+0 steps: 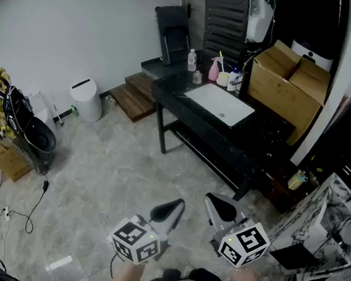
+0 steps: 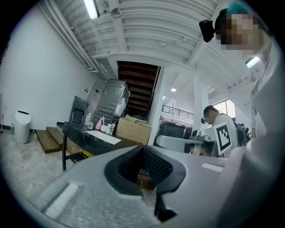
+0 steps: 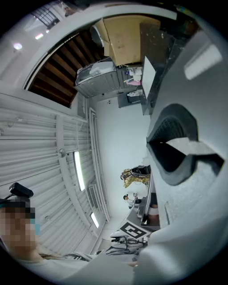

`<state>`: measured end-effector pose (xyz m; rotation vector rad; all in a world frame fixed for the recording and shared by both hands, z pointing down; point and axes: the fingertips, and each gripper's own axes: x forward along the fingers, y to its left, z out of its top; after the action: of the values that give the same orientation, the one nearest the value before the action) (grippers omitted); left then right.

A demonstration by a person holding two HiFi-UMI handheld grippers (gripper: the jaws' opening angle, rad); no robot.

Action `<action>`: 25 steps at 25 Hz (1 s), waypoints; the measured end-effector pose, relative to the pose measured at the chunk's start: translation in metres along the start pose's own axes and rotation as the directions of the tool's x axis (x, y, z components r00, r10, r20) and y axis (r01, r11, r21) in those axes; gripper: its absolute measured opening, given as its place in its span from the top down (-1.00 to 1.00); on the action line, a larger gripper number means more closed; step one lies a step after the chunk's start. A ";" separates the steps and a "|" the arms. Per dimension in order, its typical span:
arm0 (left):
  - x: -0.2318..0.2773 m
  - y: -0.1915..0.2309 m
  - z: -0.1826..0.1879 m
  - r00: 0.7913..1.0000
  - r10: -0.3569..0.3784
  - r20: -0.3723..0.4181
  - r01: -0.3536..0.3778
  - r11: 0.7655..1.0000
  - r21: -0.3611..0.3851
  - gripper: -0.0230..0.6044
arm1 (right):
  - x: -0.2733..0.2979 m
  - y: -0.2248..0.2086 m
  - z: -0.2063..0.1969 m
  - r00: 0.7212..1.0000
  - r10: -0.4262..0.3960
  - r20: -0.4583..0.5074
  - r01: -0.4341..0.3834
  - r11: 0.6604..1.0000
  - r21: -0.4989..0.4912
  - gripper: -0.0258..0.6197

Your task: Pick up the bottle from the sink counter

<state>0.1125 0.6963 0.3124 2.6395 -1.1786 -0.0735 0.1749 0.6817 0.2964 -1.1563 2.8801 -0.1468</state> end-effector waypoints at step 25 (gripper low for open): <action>0.029 -0.009 -0.006 0.994 0.109 0.020 -0.110 0.992 0.055 0.91 | -0.028 -0.018 -0.007 0.999 0.052 -0.007 -0.051 0.998 0.024 0.92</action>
<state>0.1398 0.6818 0.3172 2.6208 -1.3479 -0.0435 0.2073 0.6882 0.3051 -1.0789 2.9030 -0.1834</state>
